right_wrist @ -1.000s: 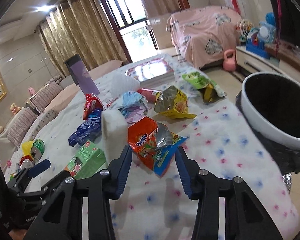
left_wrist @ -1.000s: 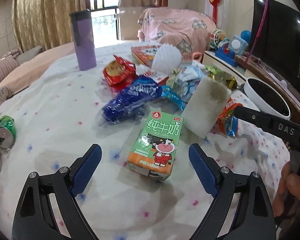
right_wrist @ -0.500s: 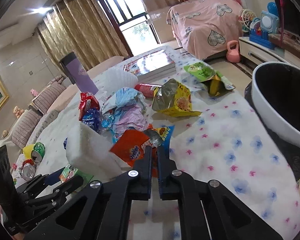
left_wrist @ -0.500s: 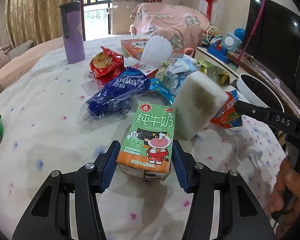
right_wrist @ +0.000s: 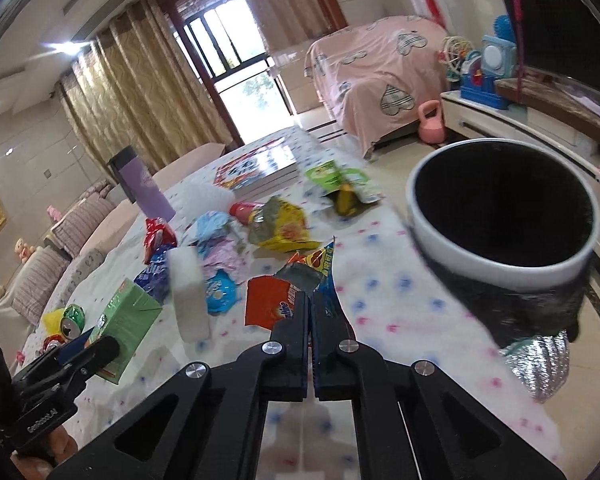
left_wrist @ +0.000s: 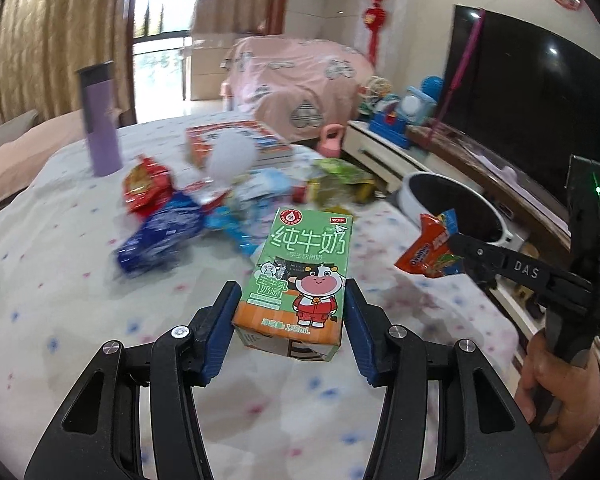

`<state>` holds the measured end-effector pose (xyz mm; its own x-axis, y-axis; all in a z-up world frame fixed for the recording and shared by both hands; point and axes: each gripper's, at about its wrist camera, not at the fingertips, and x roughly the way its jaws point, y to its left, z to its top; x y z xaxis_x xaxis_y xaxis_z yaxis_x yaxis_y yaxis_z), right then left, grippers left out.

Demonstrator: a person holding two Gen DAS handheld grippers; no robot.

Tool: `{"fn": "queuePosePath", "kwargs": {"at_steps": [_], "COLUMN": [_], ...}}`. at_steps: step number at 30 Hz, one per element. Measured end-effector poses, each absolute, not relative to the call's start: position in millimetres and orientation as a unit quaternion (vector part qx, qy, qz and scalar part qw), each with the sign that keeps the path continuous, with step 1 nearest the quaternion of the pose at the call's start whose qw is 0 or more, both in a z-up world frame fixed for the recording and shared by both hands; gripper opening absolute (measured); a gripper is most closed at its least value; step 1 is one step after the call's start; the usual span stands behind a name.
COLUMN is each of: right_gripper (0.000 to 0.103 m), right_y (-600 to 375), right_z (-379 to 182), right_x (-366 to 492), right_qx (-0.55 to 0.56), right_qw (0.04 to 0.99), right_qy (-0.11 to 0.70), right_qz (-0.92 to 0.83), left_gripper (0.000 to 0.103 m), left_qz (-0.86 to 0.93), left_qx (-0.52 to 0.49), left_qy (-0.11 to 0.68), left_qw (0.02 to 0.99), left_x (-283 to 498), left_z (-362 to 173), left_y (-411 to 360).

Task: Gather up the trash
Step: 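Carry both items over the bin and open both grippers to drop them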

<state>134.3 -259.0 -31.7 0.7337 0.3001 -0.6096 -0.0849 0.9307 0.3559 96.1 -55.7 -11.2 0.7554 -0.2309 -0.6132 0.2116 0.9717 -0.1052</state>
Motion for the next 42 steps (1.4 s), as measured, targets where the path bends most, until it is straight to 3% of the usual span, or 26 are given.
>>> {"fn": "queuePosePath", "kwargs": {"at_steps": [17, 42], "right_gripper": [0.001, 0.001], "right_y": [-350.7, -420.4], "right_z": [-11.3, -24.1], "right_x": [129.7, 184.8], "right_qx": [0.177, 0.163], "right_qw": [0.932, 0.923], "right_qy": [0.316, 0.349], "right_qz": [0.033, -0.001], "left_gripper": [0.051, 0.051], "left_qz": [-0.197, -0.241], "left_qx": [0.022, 0.06], "left_qy": [0.324, 0.355], "left_qw": [0.925, 0.901], "left_x": [143.6, 221.4], "left_z": [2.3, -6.9], "left_y": [-160.9, -264.9]}}
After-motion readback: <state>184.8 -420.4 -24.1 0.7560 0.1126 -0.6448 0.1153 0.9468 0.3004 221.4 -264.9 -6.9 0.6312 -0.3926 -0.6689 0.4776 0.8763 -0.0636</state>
